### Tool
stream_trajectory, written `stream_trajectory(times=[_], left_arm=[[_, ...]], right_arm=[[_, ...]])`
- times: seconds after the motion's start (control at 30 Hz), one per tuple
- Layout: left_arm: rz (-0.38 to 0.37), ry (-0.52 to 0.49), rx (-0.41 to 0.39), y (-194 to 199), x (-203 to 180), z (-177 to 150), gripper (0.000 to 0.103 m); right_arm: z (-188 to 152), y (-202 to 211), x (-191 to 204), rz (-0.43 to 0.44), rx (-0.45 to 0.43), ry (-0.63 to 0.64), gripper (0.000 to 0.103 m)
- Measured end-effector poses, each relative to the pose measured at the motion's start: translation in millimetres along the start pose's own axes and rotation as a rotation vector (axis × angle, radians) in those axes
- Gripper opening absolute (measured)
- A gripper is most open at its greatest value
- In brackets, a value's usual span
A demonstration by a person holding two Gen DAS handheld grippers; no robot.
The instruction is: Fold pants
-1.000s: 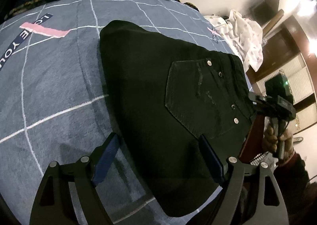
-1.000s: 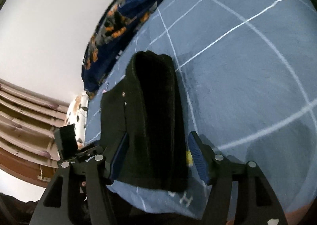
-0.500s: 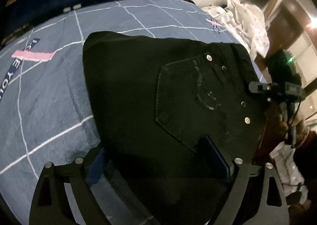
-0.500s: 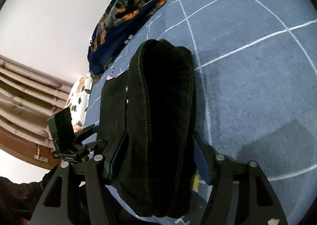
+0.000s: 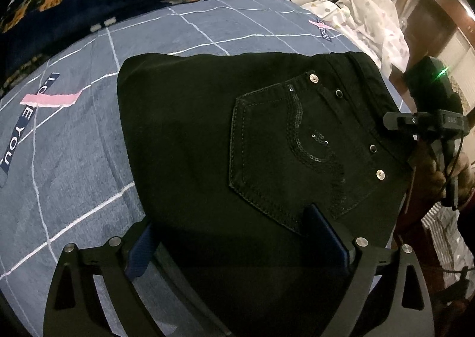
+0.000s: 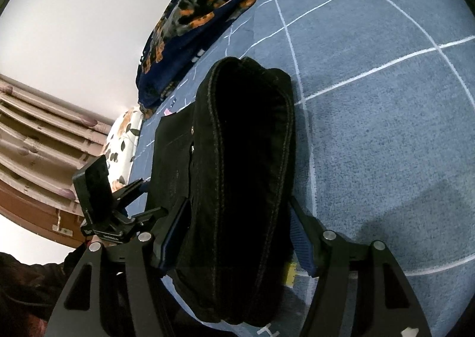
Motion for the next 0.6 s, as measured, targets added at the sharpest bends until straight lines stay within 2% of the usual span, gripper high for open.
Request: stream_trajectory(times=[0.4,0.6], left_arm=[[0.018,-0.014,-0.002,-1.5,-1.7,1.5,0.096],[-0.002,-0.008,-0.003,-2.5,-1.6,2.0,0.098]], right_arm=[[5.0,-3.8,1.2,-0.006,0.020,-0.010,0.063],[4.1,-4.1,1.4,0.010,0.014,-0.012,0.069]])
Point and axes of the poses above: each gripper's, at about its wrist camera, not at the fingertips, and y roughly against the way its jaws point, x to its left, z to its top, the point moved 3 cm from there along -y, roughly the way its jaws point, and after that the axes turned 7 degrees about z, right-handed, at the moved point
